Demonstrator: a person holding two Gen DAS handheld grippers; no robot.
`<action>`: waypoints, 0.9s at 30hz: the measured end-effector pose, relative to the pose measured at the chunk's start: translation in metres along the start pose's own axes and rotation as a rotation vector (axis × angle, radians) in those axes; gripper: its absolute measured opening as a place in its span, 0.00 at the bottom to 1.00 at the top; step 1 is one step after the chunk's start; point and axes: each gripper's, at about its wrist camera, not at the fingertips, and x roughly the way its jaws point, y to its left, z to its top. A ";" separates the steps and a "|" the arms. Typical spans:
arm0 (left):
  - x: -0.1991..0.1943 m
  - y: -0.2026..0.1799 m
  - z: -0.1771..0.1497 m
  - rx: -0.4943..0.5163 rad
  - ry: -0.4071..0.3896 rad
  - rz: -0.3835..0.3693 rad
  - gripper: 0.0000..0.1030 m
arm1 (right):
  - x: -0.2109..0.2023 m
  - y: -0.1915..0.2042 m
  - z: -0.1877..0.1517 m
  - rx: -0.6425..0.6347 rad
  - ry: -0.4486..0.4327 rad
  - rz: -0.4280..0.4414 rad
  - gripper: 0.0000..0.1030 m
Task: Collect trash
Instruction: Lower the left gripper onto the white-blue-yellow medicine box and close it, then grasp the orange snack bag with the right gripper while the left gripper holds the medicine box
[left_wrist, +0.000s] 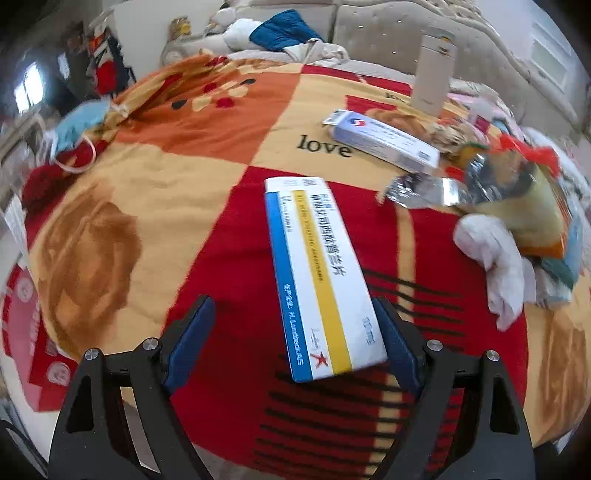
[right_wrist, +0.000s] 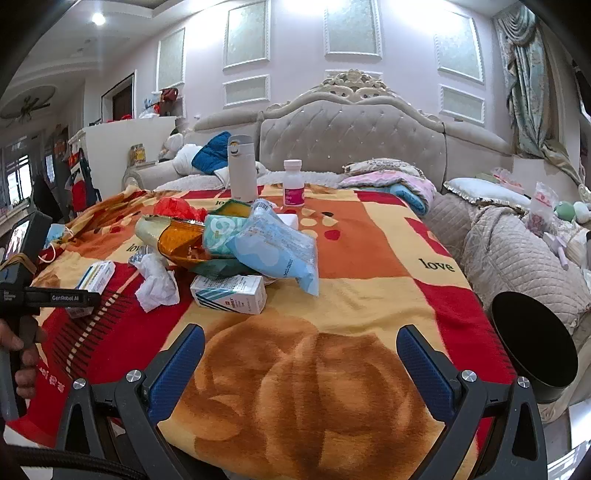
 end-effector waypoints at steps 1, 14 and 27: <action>0.002 0.003 0.001 -0.018 0.002 -0.006 0.83 | 0.001 0.002 0.000 -0.007 0.002 -0.002 1.00; 0.007 -0.016 0.014 0.034 -0.046 0.033 0.41 | 0.001 0.002 0.000 -0.006 0.004 -0.012 1.00; -0.032 -0.056 -0.023 0.198 -0.121 -0.118 0.41 | 0.010 0.002 0.041 0.022 -0.007 0.069 1.00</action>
